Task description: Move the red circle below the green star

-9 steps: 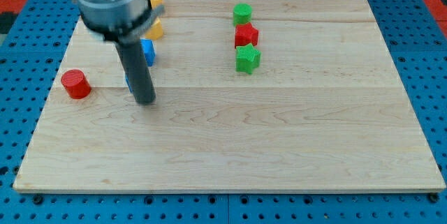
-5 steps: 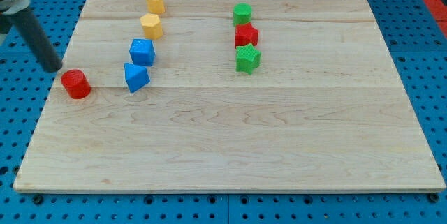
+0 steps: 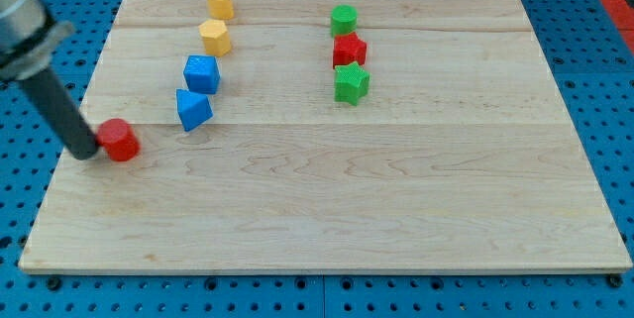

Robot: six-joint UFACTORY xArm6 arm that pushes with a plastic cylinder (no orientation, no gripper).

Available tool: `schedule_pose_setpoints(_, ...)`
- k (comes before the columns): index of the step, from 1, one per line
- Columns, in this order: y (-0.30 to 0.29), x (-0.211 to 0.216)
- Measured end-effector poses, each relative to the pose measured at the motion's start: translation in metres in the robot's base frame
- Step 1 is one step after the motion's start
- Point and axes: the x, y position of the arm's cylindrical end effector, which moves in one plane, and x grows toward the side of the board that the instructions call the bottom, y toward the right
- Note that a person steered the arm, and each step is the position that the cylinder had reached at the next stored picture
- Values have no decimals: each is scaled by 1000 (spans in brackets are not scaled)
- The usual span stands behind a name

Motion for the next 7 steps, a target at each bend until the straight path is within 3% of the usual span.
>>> schedule_pose_setpoints(1, 71, -13)
schedule_pose_setpoints(2, 104, -15)
schedule_pose_setpoints(3, 46, -23)
schedule_pose_setpoints(4, 71, -40)
schedule_pose_setpoints(6, 233, -69)
schedule_pose_setpoints(7, 244, -68)
